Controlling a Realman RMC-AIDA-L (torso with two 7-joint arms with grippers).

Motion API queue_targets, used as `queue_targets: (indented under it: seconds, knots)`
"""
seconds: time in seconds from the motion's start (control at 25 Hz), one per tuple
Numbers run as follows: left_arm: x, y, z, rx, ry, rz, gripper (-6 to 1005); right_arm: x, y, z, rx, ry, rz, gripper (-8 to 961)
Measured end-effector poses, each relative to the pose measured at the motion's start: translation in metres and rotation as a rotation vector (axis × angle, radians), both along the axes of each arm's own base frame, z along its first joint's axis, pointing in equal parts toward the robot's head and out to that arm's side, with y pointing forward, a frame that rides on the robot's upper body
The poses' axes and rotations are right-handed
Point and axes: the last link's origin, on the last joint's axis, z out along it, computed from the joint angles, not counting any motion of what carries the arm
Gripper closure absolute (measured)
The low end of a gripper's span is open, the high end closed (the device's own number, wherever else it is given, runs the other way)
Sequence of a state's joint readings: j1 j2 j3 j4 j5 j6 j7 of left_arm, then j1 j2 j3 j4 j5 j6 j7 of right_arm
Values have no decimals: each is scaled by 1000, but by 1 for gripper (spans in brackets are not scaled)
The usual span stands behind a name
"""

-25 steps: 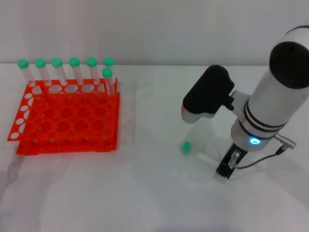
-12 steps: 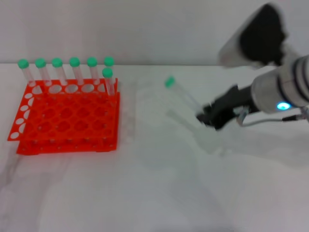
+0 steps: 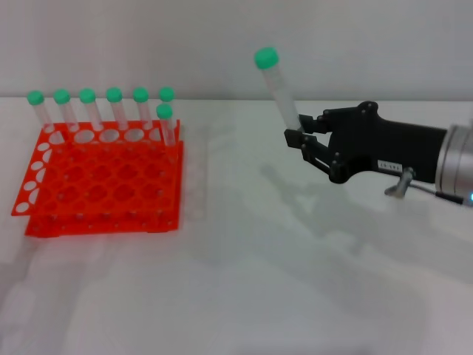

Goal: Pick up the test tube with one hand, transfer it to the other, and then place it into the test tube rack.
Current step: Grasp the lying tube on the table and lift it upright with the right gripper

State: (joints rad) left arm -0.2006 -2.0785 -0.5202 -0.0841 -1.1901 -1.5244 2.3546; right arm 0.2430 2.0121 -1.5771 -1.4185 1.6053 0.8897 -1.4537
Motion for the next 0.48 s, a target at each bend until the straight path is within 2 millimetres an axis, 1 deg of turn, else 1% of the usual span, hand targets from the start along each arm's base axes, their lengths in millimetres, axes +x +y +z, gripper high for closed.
queue_targets:
  seconds: [0.08, 0.12, 0.16, 0.2, 0.32, 0.36, 0.4, 0.44, 0.48]
  knots:
    - [6, 2, -3, -21, 8, -36, 116, 16, 0, -6, -7, 93, 3, 726]
    - [7, 2, -3, -26, 11, -49, 116, 20, 0, -7, -11, 112, -2, 724]
    - [10, 3, -4, -33, 15, -67, 117, 34, 0, -11, -19, 171, -3, 722]
    - [13, 4, -5, -37, 20, -84, 117, 34, 0, -11, -19, 171, -3, 721]
    - [17, 4, -5, -51, 40, -124, 117, 52, -4, -19, 5, 237, 47, 716]
    - [18, 3, -4, -56, 48, -136, 117, 55, -7, -22, 27, 252, 83, 714]
    - [18, 3, -3, -61, 58, -147, 118, 55, -7, -22, 27, 252, 83, 712]
    - [20, 2, -3, -69, 69, -168, 118, 61, -10, -27, 58, 271, 119, 711]
    - [22, 2, -2, -76, 82, -191, 118, 71, -17, -36, 117, 283, 168, 709]
